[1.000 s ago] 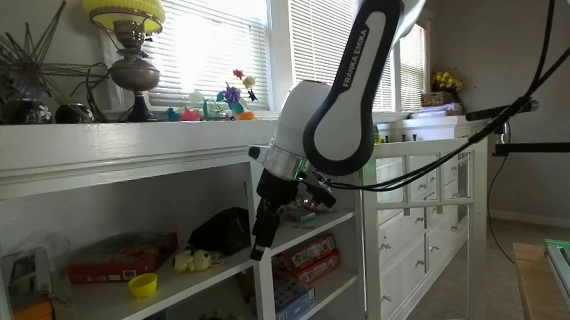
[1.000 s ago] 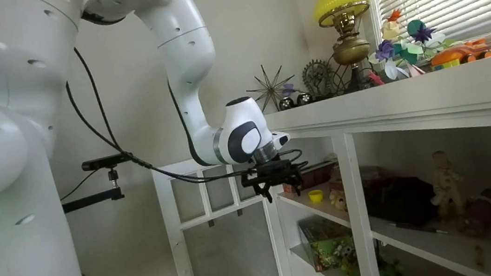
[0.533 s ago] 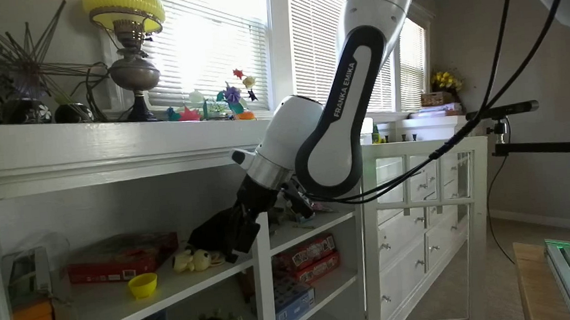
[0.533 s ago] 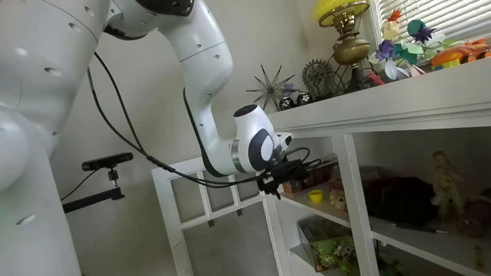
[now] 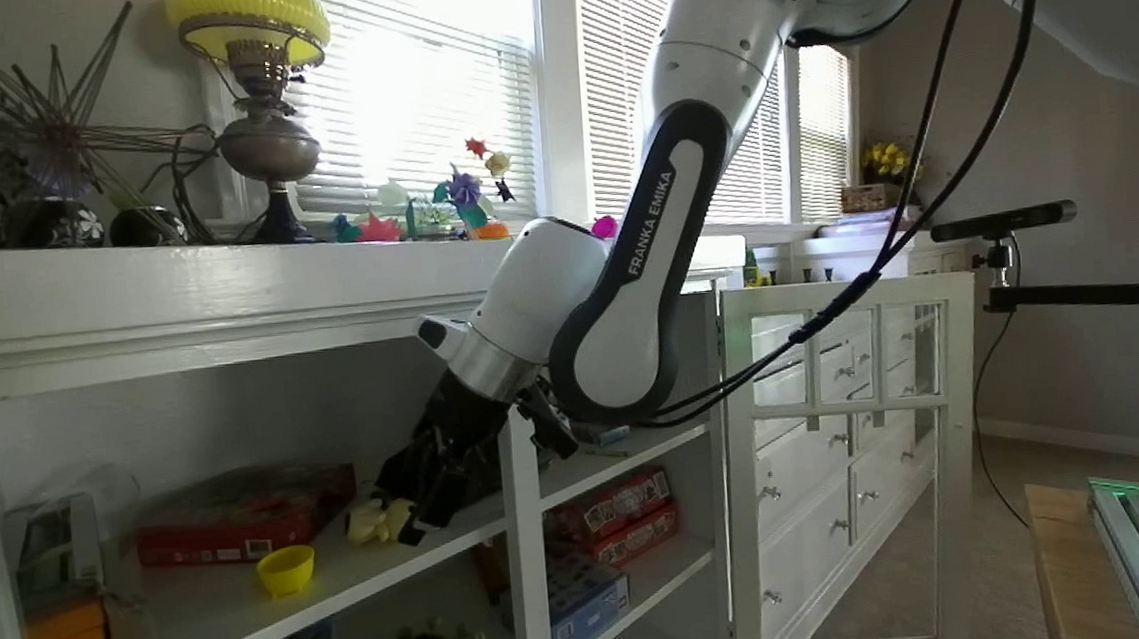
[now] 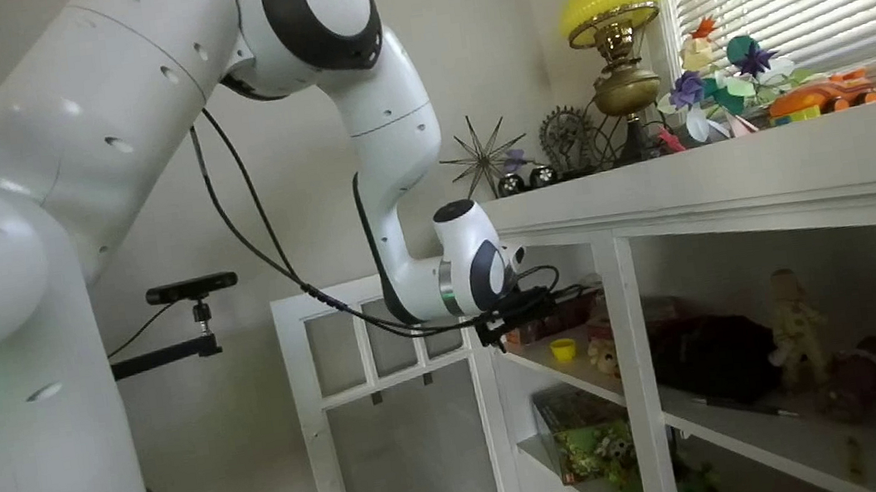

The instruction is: Remove the yellow bowl from the cabinet

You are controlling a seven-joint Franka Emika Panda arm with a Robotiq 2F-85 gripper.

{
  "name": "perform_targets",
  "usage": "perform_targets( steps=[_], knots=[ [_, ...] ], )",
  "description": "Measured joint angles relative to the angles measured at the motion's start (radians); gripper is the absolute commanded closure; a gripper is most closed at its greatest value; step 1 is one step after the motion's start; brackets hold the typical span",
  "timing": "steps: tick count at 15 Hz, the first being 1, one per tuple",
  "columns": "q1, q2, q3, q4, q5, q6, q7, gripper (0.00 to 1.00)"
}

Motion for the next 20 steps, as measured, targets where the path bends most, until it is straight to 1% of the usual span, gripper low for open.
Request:
perform_targets(
  steps=[3,5,7,14,16,20],
  knots=[
    [-0.011,0.042,0.002,0.061,-0.033,-0.013,-0.009,0.00],
    [-0.026,0.070,0.017,0.098,-0.040,-0.015,-0.024,0.00],
    [-0.028,0.091,0.018,0.126,-0.046,-0.015,-0.025,0.00],
    [-0.027,0.102,0.019,0.139,-0.050,-0.015,-0.024,0.00],
    [-0.016,0.106,0.005,0.139,-0.050,-0.014,-0.024,0.00],
    [0.023,0.157,-0.051,0.176,-0.050,-0.003,-0.025,0.00]
  ],
)
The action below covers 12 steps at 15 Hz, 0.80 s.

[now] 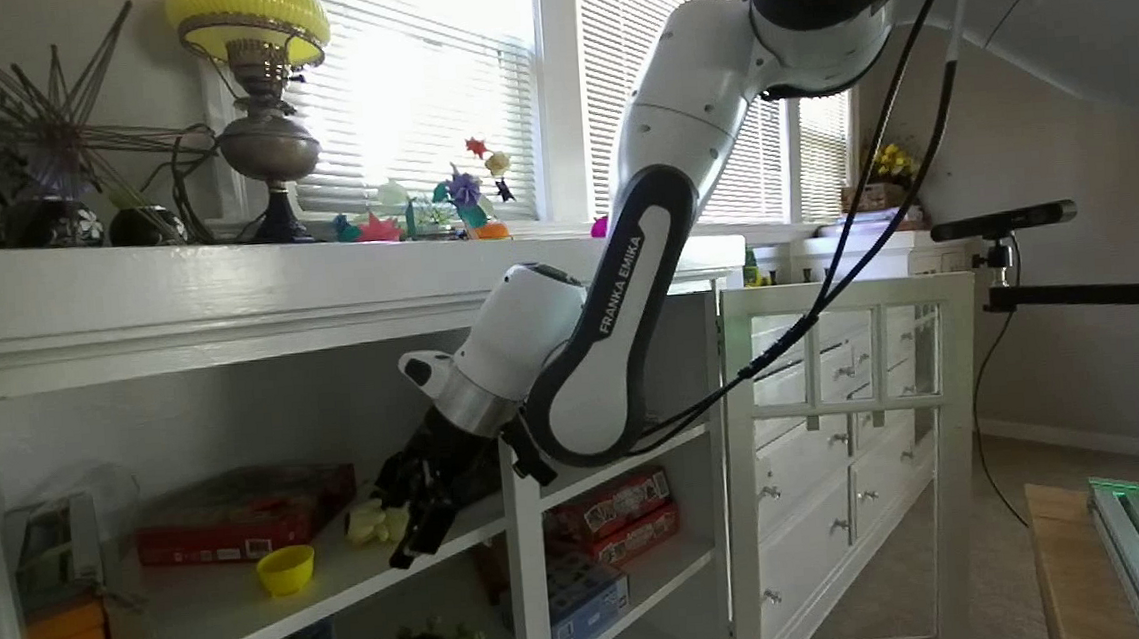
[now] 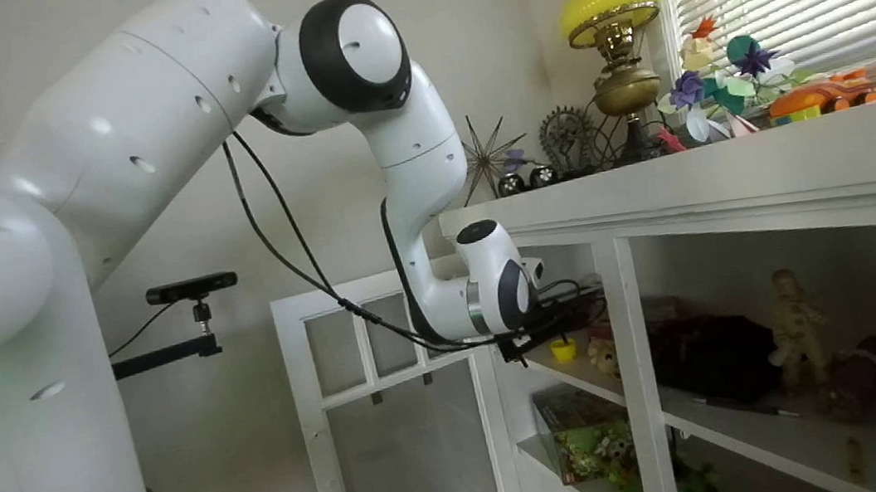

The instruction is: Remove the yellow bowl from the cabinet

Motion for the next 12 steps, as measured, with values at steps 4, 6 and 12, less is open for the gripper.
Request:
perform_targets(
  steps=[4,6,12],
  knots=[
    [0.019,0.056,-0.022,0.064,0.000,0.006,-0.002,0.00],
    [0.023,0.073,-0.020,0.093,-0.001,0.006,-0.003,0.00],
    [0.022,0.095,0.018,0.152,-0.035,0.006,-0.006,0.00]
  ],
)
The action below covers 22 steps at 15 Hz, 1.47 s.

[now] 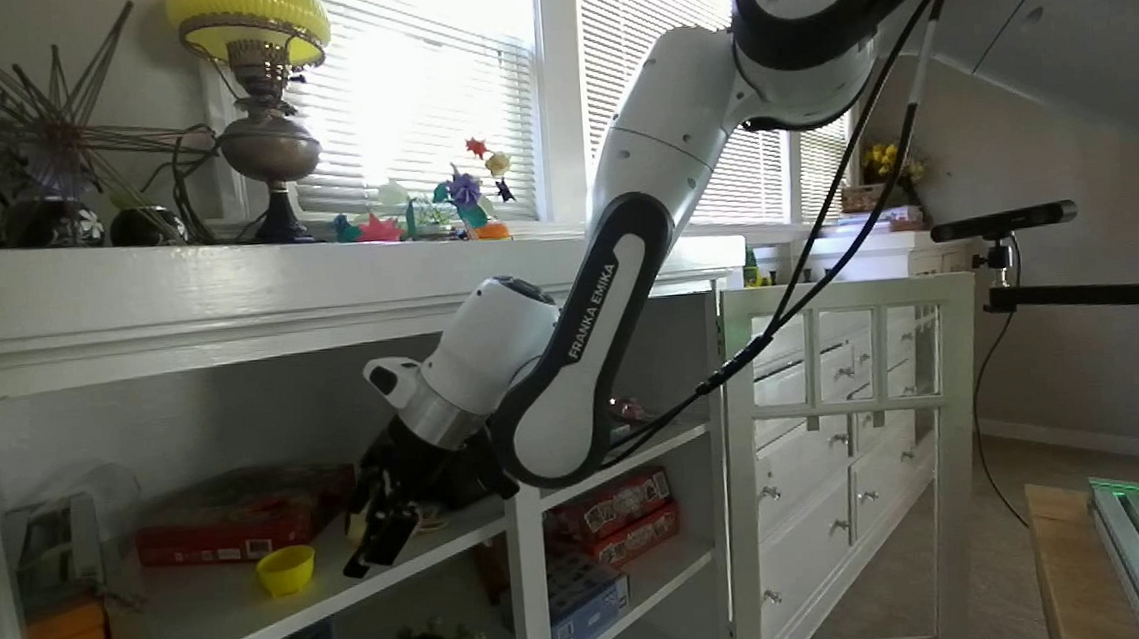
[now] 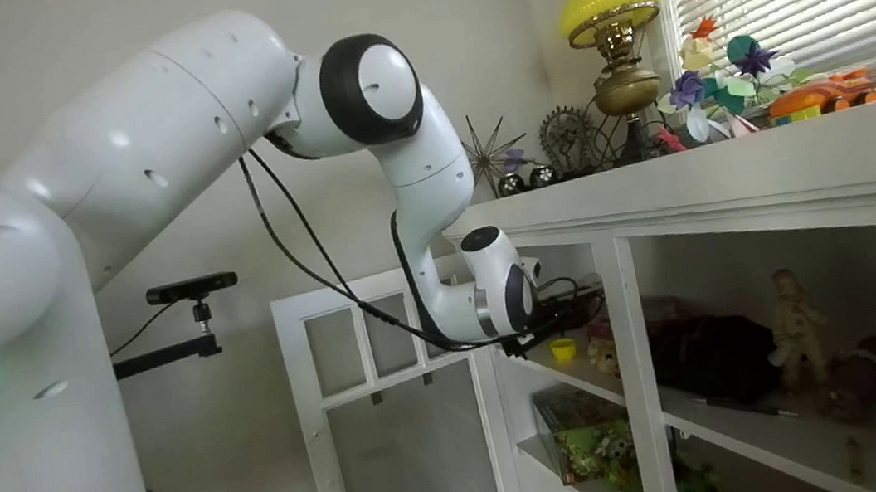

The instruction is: Remove the yellow bowl from the cabinet

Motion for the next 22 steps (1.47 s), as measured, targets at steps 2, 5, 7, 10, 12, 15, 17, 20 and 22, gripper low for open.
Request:
perform_targets(
  steps=[2,5,7,10,12,15,17,20,22],
  knots=[
    [0.000,0.009,0.006,0.020,-0.013,0.000,-0.003,0.00],
    [-0.010,0.034,0.026,0.049,-0.018,0.000,-0.024,0.00],
    [-0.019,0.057,0.043,0.072,-0.018,0.000,-0.046,0.00],
    [-0.027,0.092,0.059,0.112,-0.018,0.000,-0.079,0.00],
    [-0.031,0.112,0.065,0.137,-0.018,0.000,-0.096,0.02],
    [-0.038,0.134,0.072,0.167,-0.018,0.000,-0.113,0.31],
    [-0.042,0.146,0.074,0.185,-0.018,0.000,-0.121,0.47],
    [-0.046,0.161,0.079,0.206,-0.018,0.000,-0.127,0.67],
    [-0.050,0.171,0.085,0.219,-0.018,0.000,-0.132,0.81]
  ],
)
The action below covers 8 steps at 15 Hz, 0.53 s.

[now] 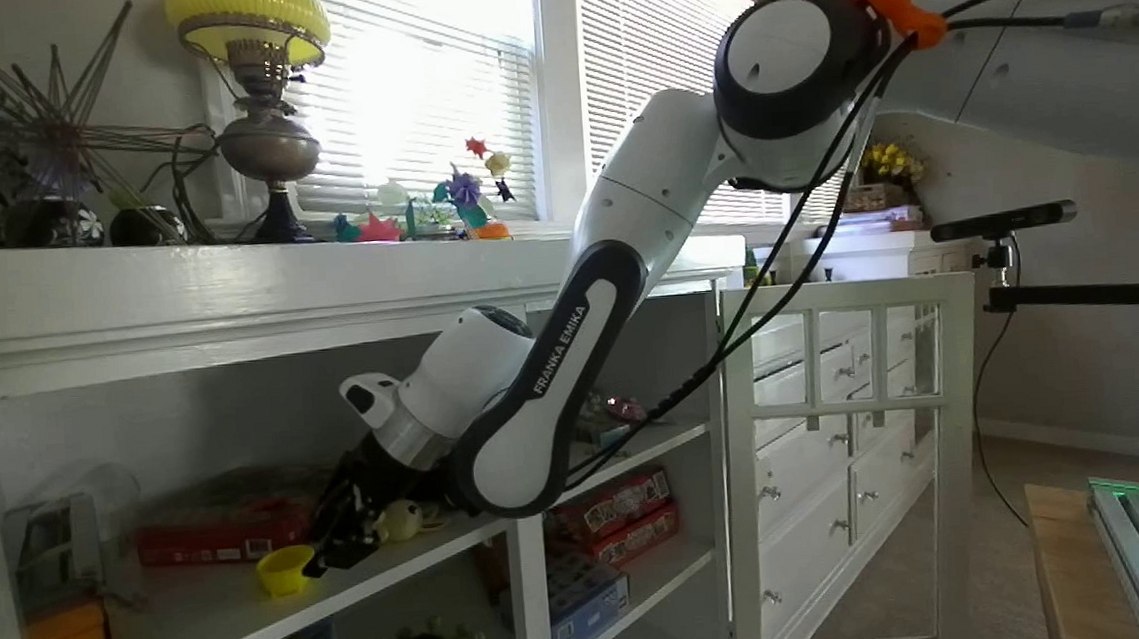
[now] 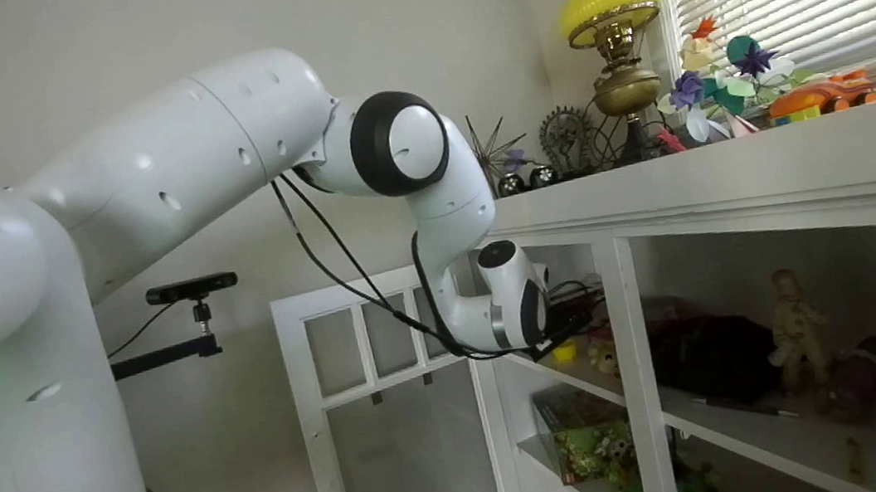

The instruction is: Remove the yellow bowl from the cabinet

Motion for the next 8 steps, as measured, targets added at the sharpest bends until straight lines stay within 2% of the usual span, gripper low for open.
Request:
perform_targets(
  steps=[2,3,8],
  knots=[
    [-0.004,0.008,0.010,0.009,0.000,0.000,-0.004,0.95],
    [-0.007,0.011,0.017,0.013,0.000,0.000,-0.008,0.99],
    [-0.036,0.040,0.072,0.032,-0.001,0.000,-0.044,1.00]
  ],
)
